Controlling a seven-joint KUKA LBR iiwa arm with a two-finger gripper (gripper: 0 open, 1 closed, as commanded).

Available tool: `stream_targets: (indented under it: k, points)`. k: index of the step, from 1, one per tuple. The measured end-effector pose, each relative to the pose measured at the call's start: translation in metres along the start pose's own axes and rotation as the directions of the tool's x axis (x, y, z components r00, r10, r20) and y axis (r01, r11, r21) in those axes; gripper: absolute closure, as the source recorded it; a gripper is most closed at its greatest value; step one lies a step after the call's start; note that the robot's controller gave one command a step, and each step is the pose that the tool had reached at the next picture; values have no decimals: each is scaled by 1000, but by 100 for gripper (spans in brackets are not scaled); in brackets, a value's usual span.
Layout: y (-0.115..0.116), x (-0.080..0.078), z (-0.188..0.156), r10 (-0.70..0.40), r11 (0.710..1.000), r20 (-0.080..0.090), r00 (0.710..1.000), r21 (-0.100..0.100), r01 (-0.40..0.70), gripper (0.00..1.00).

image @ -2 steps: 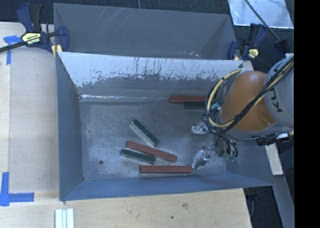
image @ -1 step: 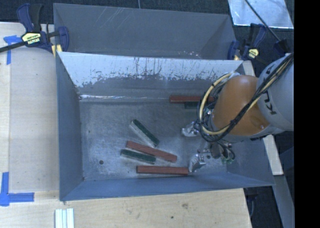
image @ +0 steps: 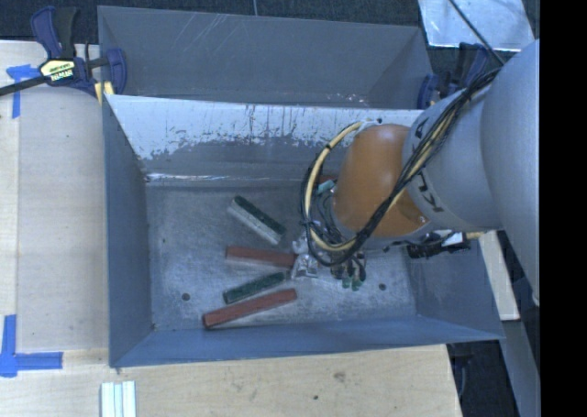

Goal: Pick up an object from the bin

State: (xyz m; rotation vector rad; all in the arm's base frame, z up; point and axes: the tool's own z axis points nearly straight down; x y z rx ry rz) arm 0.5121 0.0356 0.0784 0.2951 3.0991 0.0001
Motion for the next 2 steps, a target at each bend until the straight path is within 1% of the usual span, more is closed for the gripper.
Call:
stream_targets:
  k: [1, 2]
  points:
    - [0, 0, 0, 0, 1000, 0, 1000, 0, 0, 100]
    - [4, 6, -167, -37, 999, -21, 999, 0, 37, 100]
